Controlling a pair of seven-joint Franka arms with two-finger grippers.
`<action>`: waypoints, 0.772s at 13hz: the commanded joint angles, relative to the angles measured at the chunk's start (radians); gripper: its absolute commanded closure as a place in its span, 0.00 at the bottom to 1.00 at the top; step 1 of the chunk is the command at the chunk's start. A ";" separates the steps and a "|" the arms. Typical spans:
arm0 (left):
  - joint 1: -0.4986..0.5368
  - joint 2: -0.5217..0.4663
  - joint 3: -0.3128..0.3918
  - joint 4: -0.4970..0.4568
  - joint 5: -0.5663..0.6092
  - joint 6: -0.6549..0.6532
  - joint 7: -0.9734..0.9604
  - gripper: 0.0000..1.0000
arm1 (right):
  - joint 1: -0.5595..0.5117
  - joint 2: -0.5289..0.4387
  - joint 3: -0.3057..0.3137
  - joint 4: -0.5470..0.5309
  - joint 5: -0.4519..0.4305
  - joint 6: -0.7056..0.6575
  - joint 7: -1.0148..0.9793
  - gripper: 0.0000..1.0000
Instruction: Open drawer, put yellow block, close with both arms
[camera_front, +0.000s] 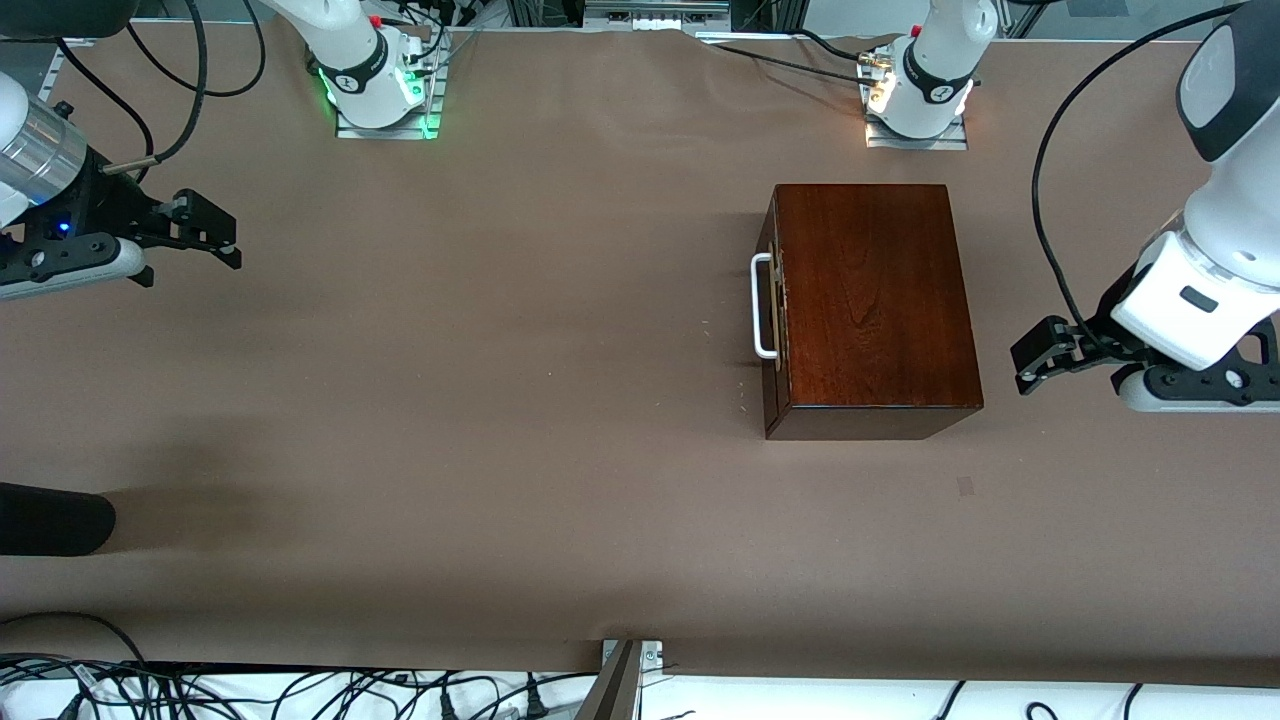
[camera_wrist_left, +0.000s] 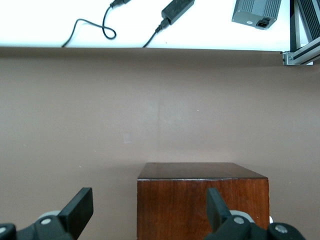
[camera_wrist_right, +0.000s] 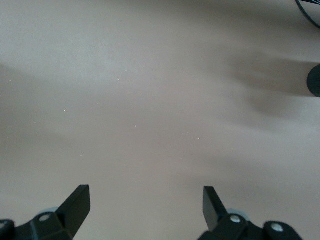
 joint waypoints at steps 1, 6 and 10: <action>0.036 -0.175 -0.013 -0.209 -0.048 0.011 0.015 0.00 | -0.006 -0.002 0.009 0.013 -0.003 -0.011 0.011 0.00; 0.033 -0.178 -0.016 -0.145 -0.032 -0.223 0.099 0.00 | -0.006 -0.002 0.009 0.013 -0.003 -0.011 0.014 0.00; 0.034 -0.176 -0.004 -0.136 -0.035 -0.221 0.099 0.00 | -0.006 -0.002 0.009 0.013 -0.002 -0.011 0.014 0.00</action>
